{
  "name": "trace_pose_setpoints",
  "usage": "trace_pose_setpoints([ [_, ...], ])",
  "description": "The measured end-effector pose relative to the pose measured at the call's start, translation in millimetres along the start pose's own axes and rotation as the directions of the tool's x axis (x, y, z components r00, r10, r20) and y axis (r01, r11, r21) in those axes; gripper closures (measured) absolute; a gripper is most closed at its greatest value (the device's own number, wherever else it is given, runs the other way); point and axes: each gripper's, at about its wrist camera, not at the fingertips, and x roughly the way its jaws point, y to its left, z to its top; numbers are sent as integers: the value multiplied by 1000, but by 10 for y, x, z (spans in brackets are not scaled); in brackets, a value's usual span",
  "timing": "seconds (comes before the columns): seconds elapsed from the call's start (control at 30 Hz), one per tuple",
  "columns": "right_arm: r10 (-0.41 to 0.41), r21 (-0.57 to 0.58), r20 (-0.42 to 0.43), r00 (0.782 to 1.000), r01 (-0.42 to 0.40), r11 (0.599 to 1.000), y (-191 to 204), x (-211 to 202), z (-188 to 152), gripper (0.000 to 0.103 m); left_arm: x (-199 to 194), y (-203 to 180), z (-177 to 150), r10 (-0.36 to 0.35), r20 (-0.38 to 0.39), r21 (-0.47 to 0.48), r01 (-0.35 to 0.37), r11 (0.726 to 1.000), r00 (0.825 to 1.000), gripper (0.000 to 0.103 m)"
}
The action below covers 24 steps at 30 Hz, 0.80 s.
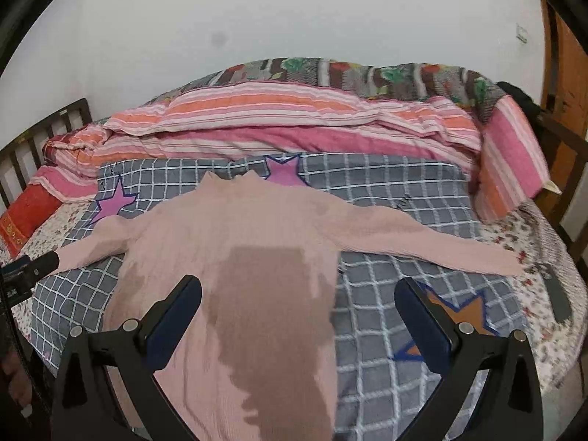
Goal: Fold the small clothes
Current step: 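Grasp the sweater sleeve cuff with the left gripper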
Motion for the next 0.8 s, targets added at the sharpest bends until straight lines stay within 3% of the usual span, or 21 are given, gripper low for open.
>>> trace_pose_setpoints([
  [0.23,36,-9,-27,999,-37,999,141,591,25,1,625,922,-105,51,-67,-170,-62,983,996,4],
  [0.3,56,-4,-49,997,-57,998,185,775,37,2,773,1300,-121,71,-68,-265,-86,960,995,5],
  [0.37,64,-10,-61,996,-65,998,224,913,45,3,906,1743,-157,84,-75,-372,-106,922,994,6],
  [0.4,62,-13,-63,996,-63,998,243,967,41,4,935,1828,-163,94,-80,-396,-118,911,992,12],
  [0.5,61,-21,-63,996,-63,998,291,1135,33,5,1063,2397,-222,161,-86,-522,-182,833,983,24],
  [0.57,69,-25,-66,995,-71,997,306,1230,32,5,1077,2576,-236,183,-67,-562,-189,805,981,26],
  [0.6,68,-27,-67,995,-70,997,314,1271,37,5,1085,2784,-230,224,-53,-605,-210,768,973,27],
  [0.67,62,-23,-67,996,-63,998,308,1348,42,5,1087,2887,-206,247,-52,-628,-224,745,967,34],
  [0.73,61,-15,-73,995,-63,998,283,1414,40,5,1166,3015,-102,305,-71,-628,-280,726,950,58],
  [0.77,61,-12,-78,995,-62,998,274,1450,34,5,1186,3005,-62,326,-76,-610,-302,733,942,68],
  [0.8,58,-10,-83,995,-59,998,260,1483,33,5,1182,2979,-47,329,-76,-595,-308,743,941,86],
])
